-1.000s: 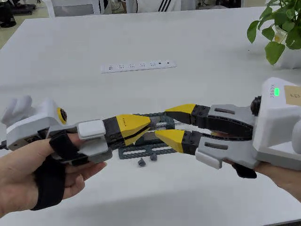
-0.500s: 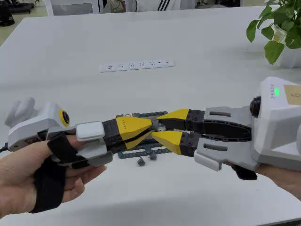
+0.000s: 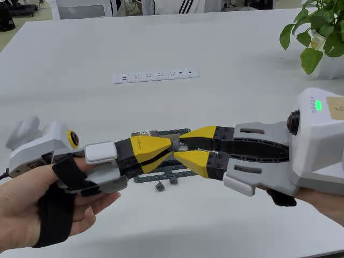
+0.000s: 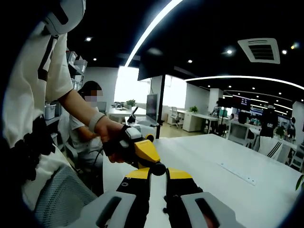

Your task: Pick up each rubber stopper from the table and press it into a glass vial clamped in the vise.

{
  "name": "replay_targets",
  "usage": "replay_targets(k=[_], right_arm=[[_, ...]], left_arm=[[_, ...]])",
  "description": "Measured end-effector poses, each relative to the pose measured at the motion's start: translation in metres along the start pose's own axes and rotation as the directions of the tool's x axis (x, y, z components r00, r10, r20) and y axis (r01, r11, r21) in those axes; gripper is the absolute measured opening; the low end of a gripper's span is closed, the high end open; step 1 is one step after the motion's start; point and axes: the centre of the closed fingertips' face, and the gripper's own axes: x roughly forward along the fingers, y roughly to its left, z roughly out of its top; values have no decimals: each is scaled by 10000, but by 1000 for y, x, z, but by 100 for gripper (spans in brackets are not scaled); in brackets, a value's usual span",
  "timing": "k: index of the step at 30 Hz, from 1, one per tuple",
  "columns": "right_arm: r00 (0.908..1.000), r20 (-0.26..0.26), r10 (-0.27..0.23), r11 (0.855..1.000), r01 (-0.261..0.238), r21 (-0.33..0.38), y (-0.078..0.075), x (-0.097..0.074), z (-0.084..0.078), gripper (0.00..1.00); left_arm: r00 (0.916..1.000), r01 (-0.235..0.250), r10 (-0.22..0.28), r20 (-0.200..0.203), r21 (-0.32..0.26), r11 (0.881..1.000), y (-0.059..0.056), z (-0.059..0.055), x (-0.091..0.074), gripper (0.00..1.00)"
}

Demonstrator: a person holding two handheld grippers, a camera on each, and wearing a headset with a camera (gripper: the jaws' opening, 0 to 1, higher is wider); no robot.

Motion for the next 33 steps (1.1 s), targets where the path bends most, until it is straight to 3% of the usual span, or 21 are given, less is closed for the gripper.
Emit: replay_targets(k=[8,28,33], right_arm=[[9988,207,450,9978,-459,471,2,-4,2,8],[9979,192,611,9946,-625,832,1,-4,1,5],[9974,180,691,9931,-705,935,2,-3,0,5]], left_arm=[[9997,181,-183,-188,-90,9998,-4,-4,-1,3],[9990,433,-436,-83,-308,9986,-5,-4,-2,4],[9987,500,-500,-25,26,9987,-4,-4,-3,4]])
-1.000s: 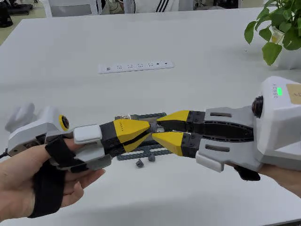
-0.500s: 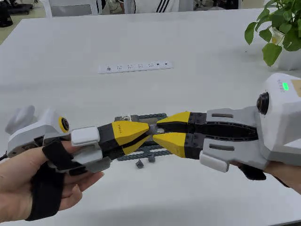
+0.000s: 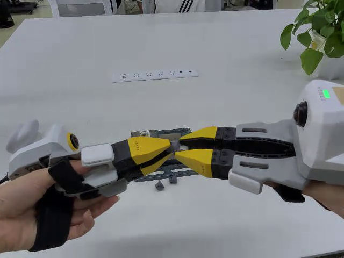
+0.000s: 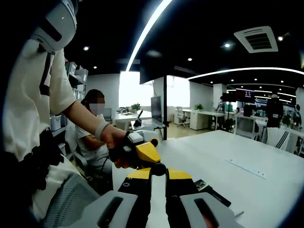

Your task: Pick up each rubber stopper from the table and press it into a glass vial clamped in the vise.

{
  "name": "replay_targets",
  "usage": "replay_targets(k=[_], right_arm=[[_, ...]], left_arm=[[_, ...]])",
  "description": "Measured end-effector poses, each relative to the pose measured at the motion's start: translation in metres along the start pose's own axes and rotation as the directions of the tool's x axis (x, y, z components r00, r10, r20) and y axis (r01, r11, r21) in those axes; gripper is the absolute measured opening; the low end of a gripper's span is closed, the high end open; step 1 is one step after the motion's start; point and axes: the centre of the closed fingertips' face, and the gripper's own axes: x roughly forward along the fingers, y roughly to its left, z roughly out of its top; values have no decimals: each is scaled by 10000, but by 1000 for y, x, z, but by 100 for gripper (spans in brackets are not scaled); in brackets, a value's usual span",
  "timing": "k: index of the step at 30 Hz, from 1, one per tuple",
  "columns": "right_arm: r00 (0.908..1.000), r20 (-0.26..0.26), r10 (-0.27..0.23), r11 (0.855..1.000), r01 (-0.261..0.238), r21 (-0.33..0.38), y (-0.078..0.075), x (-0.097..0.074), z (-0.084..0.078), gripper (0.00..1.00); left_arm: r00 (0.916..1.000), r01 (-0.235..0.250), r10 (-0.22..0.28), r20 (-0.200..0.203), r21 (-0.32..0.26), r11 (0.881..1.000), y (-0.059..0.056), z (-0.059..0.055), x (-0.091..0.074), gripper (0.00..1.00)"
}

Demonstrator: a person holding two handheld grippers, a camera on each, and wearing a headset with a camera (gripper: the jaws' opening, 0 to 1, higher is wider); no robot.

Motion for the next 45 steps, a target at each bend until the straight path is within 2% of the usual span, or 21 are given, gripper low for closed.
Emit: replay_targets(k=[4,8,11,16,19,22,24,27,29,30,31,32,34,35,36,38,40,41,43,44,45], right_arm=[[10000,-11,17,10000,-17,16,1,1,0,5],[10000,-45,36,9999,-36,110,1,2,-2,5],[9998,-177,-1,9999,3,123,0,3,-7,5],[9996,-290,52,9997,-45,234,0,3,-11,5],[9994,-330,108,9995,-98,301,1,3,-12,5],[9989,-440,158,9990,-139,426,1,4,-15,5],[9986,-497,178,9986,-153,500,1,3,-17,5],[9980,-598,215,9977,-177,648,0,3,-21,5],[9975,-657,251,9975,-207,671,-1,2,-22,5],[9971,-716,266,9973,-215,709,-1,2,-24,5],[9968,-752,273,9971,-218,723,-2,3,-25,5],[9962,-812,310,9967,-247,776,-2,3,-26,5],[9957,-867,333,9964,-263,807,-3,3,-28,5],[9951,-923,368,9959,-288,855,-4,4,-30,5],[9946,-964,376,9958,-292,871,-5,4,-31,5],[9933,-1071,432,9952,-333,924,-7,5,-34,5],[9918,-1180,491,9946,-378,966,-8,5,-37,5],[9911,-1226,523,9942,-401,1000,-8,6,-39,5],[9892,-1357,547,9939,-409,1023,-9,7,-42,5],[9888,-1395,529,9940,-388,1021,-9,8,-43,5],[9871,-1484,596,9929,-433,1105,-9,8,-45,5]], left_arm=[[10000,-8,8,7,156,9999,0,0,-1,4],[9999,-115,116,-2,714,9974,2,1,-1,5],[9997,-186,198,-118,953,9953,0,-1,0,14],[9971,-581,662,-380,1848,9811,5,-3,-2,27],[9929,-993,1131,-379,2627,9598,12,-1,-6,38],[9841,-1444,1722,-434,3688,9182,19,0,-10,51],[9804,-1635,1935,-358,3992,9022,22,2,-12,59],[9634,-2113,2648,-416,4902,8456,32,4,-19,66],[9523,-2489,3045,-206,5250,8139,37,8,-21,72],[9438,-2606,3295,-239,5595,7868,41,9,-24,74],[9380,-2742,3461,-166,5753,7706,43,11,-26,74],[9253,-2970,3792,-96,6034,7400,48,14,-30,75],[9148,-3178,4038,107,6362,7031,51,19,-33,78],[9044,-3365,4260,250,6556,6760,54,22,-36,79],[8963,-3514,4419,363,6658,6582,56,25,-38,81],[8686,-3964,4892,789,7029,5906,63,33,-45,86],[8479,-4057,5216,951,7496,5230,68,37,-49,93],[8378,-4220,5359,1046,7469,5139,71,38,-52,94],[8173,-4333,5639,1187,7717,4656,76,42,-59,97],[8042,-4356,5814,1236,7881,4350,79,42,-62,98],[7831,-4329,6110,1159,8069,4019,84,41,-67,99]])
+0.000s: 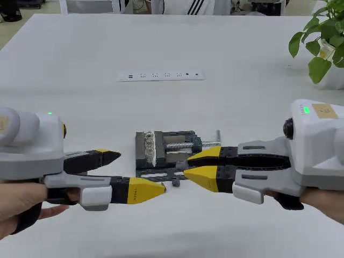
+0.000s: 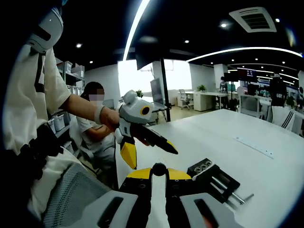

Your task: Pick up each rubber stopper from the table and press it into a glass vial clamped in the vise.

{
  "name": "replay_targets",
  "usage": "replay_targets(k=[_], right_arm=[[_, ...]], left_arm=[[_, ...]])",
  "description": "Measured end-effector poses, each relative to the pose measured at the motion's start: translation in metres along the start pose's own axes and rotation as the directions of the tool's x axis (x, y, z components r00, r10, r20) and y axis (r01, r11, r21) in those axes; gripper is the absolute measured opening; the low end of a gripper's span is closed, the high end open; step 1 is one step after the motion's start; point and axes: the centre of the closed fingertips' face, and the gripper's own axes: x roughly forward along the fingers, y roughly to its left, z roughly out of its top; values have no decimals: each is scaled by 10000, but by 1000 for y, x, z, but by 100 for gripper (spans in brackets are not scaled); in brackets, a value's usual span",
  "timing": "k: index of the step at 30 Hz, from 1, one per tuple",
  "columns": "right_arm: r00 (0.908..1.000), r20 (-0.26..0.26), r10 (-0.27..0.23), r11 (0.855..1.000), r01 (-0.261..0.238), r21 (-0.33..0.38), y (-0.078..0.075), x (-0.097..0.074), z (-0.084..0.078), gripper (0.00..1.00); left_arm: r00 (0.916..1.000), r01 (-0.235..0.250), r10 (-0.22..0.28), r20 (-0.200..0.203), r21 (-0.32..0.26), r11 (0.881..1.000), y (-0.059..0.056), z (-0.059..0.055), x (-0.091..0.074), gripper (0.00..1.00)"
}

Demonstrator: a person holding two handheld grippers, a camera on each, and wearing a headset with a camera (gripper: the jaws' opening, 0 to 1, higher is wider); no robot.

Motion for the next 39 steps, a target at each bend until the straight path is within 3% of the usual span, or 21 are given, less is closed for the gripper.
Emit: replay_targets(k=[4,6,10,14,21,22,33,39], right_arm=[[9990,-398,197,9998,-197,9,-2,5,-5,5],[9976,-611,310,9995,-309,33,-3,6,-8,5],[9911,-1240,493,9988,-496,7,-9,10,-16,5],[9813,-1808,663,9976,-687,-70,-18,15,-19,5],[9516,-2926,935,9934,-1087,-363,-39,26,-21,5],[9427,-3201,937,9920,-1159,-510,-43,27,-22,5],[8867,-4482,1135,9781,-1790,-1065,-65,54,-15,5],[8495,-5154,1127,9691,-2086,-1319,-82,70,-15,4]], left_arm=[[9970,-286,353,-684,961,9950,9,-14,-3,99],[9915,-353,563,-1170,1750,9839,13,-22,-6,99],[9918,-385,628,-1114,2083,9773,0,-25,-6,99],[9902,-471,759,-1172,2313,9718,-2,-28,-9,99],[9846,-754,1166,-1300,2853,9555,4,-35,-17,99],[9845,-832,1236,-1243,2895,9536,5,-34,-18,99],[9788,-1442,1818,-947,3119,9391,15,-39,-30,99],[9769,-1754,2029,-665,2916,9403,15,-42,-34,99]])
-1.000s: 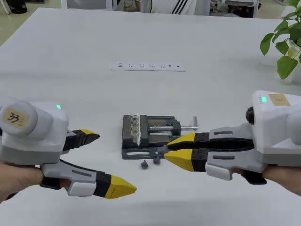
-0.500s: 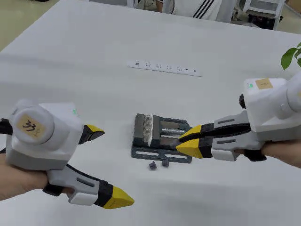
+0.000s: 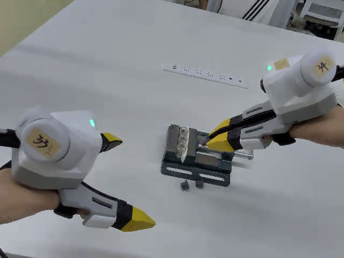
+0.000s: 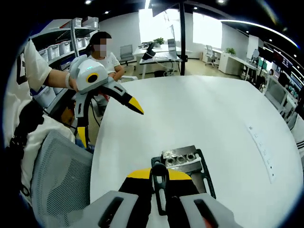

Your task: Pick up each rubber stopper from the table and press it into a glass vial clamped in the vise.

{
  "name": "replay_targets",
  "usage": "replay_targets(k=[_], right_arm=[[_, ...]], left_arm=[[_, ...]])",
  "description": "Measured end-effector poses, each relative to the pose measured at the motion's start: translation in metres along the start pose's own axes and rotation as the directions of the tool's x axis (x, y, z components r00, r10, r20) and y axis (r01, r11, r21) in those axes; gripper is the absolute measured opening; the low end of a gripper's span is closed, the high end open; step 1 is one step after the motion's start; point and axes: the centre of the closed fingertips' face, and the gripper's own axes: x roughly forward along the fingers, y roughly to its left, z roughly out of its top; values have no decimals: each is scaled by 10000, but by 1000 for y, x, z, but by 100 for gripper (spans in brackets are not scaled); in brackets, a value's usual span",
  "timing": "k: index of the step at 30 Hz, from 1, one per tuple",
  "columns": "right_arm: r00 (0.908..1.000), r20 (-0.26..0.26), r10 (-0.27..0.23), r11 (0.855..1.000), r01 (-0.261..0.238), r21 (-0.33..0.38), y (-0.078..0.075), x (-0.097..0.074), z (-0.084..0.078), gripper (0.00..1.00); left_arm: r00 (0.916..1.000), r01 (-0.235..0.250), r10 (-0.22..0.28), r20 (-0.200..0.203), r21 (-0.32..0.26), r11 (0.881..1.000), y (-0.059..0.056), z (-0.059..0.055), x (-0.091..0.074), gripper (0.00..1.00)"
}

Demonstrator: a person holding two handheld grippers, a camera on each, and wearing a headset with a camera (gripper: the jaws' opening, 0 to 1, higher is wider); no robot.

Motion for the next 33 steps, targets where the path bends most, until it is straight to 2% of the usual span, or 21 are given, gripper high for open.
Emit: replay_targets(k=[7,9,13,16,19,22,24,26,28,32,33], right_arm=[[9952,-978,85,9977,-150,-666,-10,12,0,4],[9904,-1375,123,9947,-261,-990,-14,14,-1,4],[9749,-2216,206,9838,-592,-1691,-22,19,-2,4],[9698,-2425,275,9803,-737,-1834,-24,24,5,4],[9561,-2914,294,9688,-990,-2272,-28,28,7,4],[9518,-3050,328,9649,-1098,-2386,-28,31,11,4],[9447,-3264,304,9597,-1189,-2547,-31,34,12,4],[9340,-3556,334,9538,-1361,-2679,-32,35,9,4],[9185,-3948,205,9433,-1487,-2968,-38,37,5,4],[9094,-4151,253,9379,-1653,-3050,-39,41,4,4],[9019,-4311,257,9333,-1761,-3129,-41,43,2,4]], left_arm=[[9988,-335,353,328,-524,9981,2,0,-2,99],[9985,-403,424,351,-581,9975,2,-1,-4,98],[9982,-482,502,319,-615,9969,5,-4,-6,98],[9978,-553,575,316,-677,9962,7,-7,-7,98],[9976,-595,618,310,-716,9957,7,-9,-7,98],[9975,-630,651,261,-737,9953,8,-11,-7,98],[9976,-634,653,244,-740,9952,9,-13,-7,98],[9976,-639,658,223,-767,9950,10,-15,-8,98],[9975,-663,680,190,-765,9949,11,-17,-8,98],[9974,-701,713,136,-770,9946,12,-18,-8,98],[9973,-714,725,122,-739,9947,14,-20,-8,98]])
